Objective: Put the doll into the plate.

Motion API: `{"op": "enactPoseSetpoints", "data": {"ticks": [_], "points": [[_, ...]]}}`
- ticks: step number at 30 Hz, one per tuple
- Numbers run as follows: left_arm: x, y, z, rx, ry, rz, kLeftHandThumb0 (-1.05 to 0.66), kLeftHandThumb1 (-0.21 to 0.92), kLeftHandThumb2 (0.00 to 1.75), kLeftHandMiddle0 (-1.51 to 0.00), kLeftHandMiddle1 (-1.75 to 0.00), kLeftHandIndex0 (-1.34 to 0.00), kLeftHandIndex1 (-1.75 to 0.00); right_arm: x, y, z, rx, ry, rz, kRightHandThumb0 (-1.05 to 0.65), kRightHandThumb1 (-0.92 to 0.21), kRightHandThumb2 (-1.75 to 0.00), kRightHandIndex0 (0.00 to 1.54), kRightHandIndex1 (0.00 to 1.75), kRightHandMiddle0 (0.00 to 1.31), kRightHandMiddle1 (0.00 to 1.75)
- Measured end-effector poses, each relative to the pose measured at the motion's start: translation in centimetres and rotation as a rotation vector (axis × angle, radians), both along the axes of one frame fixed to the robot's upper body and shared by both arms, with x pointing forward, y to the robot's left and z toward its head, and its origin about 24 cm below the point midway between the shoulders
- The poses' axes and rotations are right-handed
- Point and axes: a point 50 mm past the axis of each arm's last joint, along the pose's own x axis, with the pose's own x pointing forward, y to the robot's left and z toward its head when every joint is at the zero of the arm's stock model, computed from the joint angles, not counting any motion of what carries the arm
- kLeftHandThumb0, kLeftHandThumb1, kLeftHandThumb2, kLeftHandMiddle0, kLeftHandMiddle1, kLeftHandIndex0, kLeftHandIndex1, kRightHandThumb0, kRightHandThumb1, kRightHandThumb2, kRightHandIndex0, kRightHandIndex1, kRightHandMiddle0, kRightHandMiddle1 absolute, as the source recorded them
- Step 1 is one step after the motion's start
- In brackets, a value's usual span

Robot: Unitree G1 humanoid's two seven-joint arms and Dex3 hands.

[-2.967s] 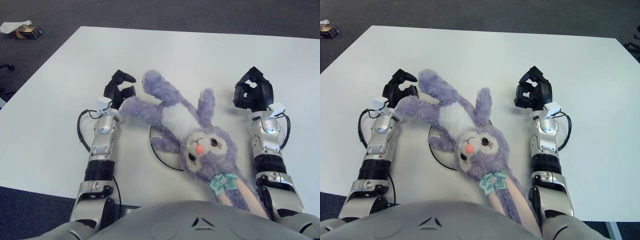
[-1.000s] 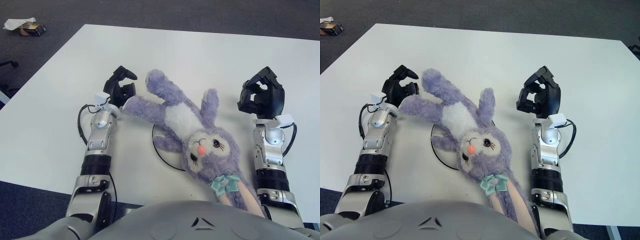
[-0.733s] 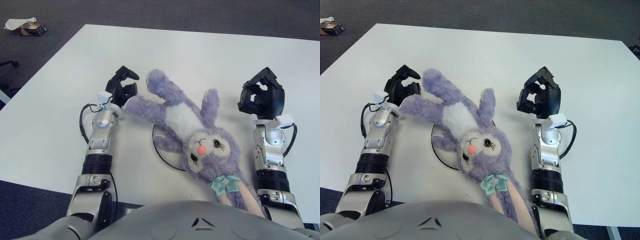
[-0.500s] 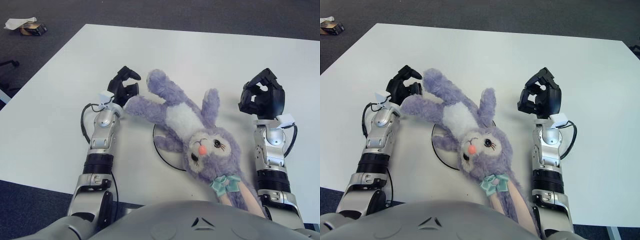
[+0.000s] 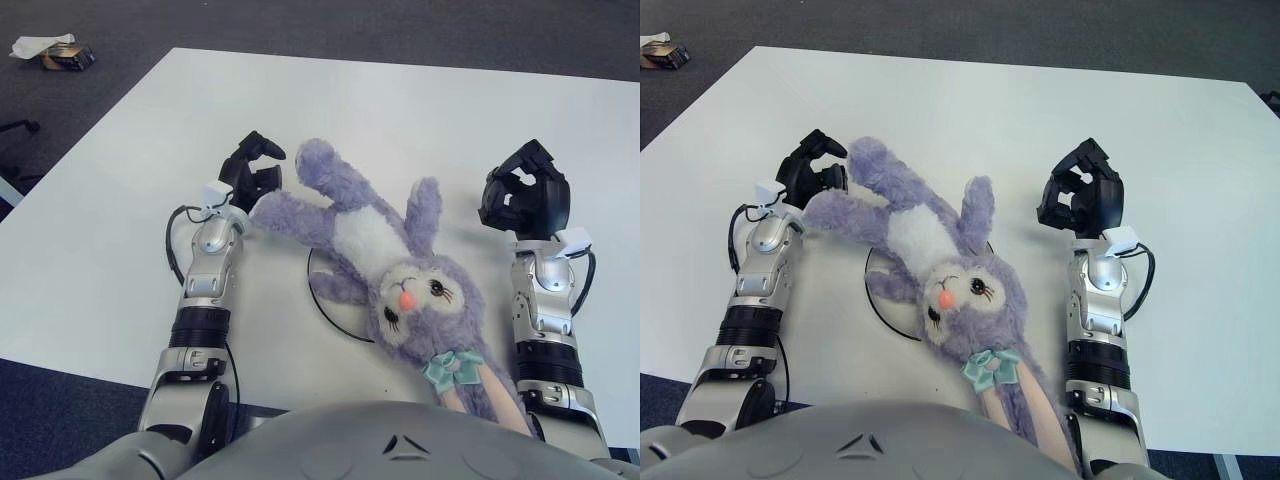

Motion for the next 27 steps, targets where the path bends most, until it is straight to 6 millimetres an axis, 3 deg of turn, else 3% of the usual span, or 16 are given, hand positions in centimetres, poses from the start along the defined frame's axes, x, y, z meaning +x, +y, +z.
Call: {"op": "enactPoseSetpoints", "data": {"ticks": [27], "points": [[-0.27,0.11,0.07,0.01,0.001,0.01,-0.44,0.43,1.18,-1.23,-1.75,-0.52,-1.75,-0.03,-0.28,-0.25,0.01,0.027,-0.006,-0.48,-0.33,-1.3,1.06,1.75,0.6,1.75]]}}
